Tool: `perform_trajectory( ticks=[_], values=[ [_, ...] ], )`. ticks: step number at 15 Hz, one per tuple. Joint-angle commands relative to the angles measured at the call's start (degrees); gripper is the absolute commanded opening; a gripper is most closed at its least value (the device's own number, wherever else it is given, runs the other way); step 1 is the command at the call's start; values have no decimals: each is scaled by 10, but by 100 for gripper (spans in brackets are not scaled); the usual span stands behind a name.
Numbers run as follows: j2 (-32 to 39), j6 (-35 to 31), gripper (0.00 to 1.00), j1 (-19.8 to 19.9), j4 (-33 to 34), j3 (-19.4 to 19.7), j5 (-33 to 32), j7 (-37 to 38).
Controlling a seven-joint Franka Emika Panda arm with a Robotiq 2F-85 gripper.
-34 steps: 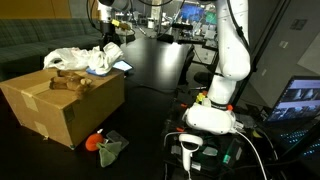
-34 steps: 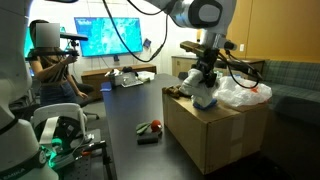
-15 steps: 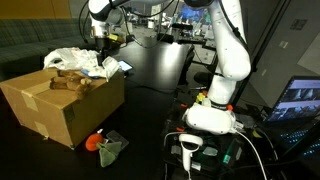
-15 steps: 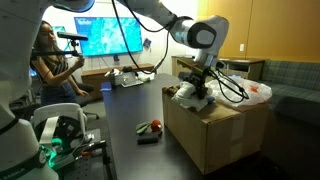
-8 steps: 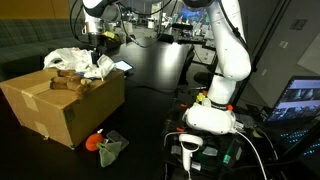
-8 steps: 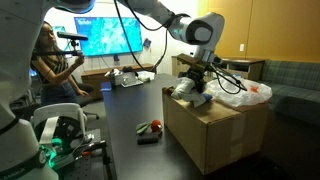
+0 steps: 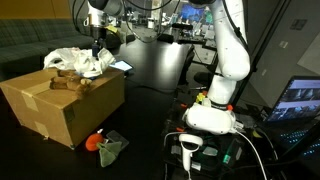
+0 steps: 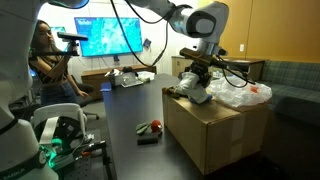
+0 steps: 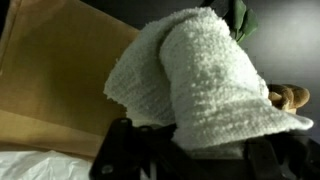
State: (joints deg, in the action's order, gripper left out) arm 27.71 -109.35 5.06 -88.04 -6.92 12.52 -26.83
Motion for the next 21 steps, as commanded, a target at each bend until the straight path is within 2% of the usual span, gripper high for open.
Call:
perform_trajectory(
  ticks=[1, 5, 7, 11, 16, 21],
  values=[
    [-71, -33, 1, 23, -70, -2, 39, -43],
    [-102, -38, 1, 35, -103, 7, 65, -68],
    [-105, -45, 1, 34, -112, 16, 69, -53],
    [-88, -74, 1, 32, -109, 31, 71, -2],
    [-48, -117, 0, 29, -85, 48, 76, 108],
    [-6, -131, 0, 22, -50, 46, 73, 184]
  ],
)
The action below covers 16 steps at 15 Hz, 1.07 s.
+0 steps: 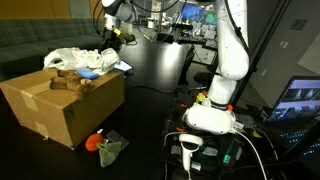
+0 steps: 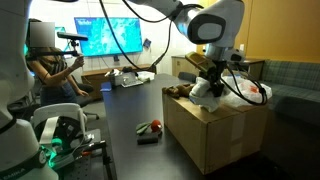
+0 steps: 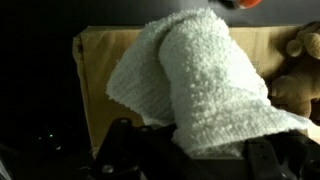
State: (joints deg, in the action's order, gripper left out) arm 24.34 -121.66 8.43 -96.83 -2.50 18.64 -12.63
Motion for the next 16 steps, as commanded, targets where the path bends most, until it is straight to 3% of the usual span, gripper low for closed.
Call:
perform_trajectory(
  ticks=[1, 5, 6, 8, 9, 16],
  values=[
    [35, -6, 0, -15, 47, 2, 9, 56],
    [62, -1, 2, -32, 75, 0, 0, 100],
    [66, -1, 26, -36, 79, 1, -2, 111],
    [68, -1, 29, -41, 82, 1, -2, 124],
    [67, 1, 35, -42, 82, 1, -3, 128],
    [39, 0, 88, -40, 54, 8, -7, 136]
  ],
)
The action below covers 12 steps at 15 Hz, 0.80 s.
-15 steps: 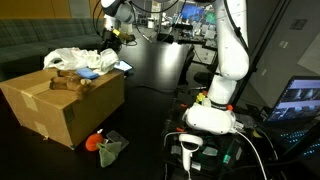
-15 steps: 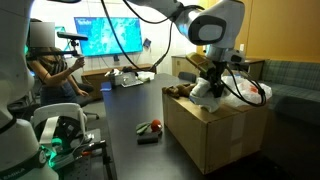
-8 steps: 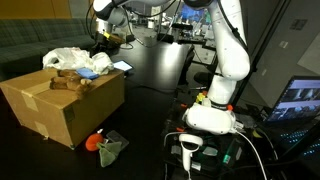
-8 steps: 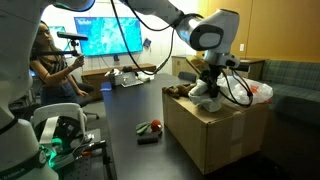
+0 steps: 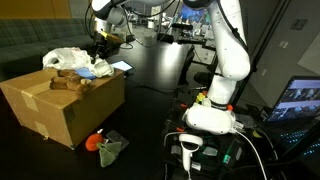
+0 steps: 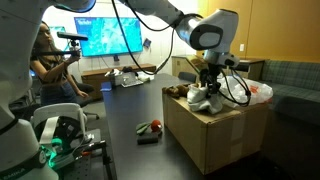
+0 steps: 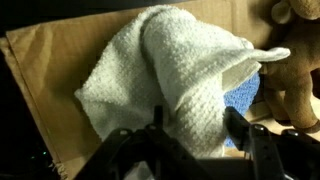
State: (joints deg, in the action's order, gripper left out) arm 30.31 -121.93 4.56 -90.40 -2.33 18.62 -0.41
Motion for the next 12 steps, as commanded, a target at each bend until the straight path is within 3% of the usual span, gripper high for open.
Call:
perform_trajectory(
  ticks=[1, 12],
  values=[
    [-27, 3, 97, -1, -15, 8, -6, 11],
    [-55, 15, 100, -41, -13, -7, -39, 6]
  ],
)
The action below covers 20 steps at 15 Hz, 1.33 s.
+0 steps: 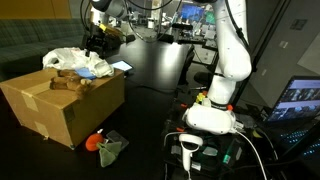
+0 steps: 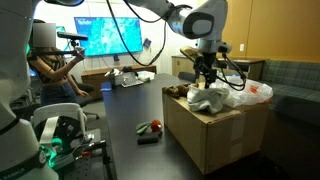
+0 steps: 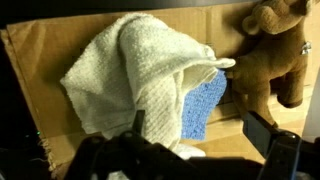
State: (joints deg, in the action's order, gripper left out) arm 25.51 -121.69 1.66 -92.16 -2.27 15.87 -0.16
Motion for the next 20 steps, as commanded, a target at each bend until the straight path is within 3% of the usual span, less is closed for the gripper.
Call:
perform_trajectory(
  ticks=[1, 10, 20],
  values=[
    [-4, 14, 100, -17, 8, -10, -12, 4],
    [42, 42, 100, -45, 49, -20, -21, 14],
    [110, 51, 100, -103, 105, 0, -127, 116]
  ],
)
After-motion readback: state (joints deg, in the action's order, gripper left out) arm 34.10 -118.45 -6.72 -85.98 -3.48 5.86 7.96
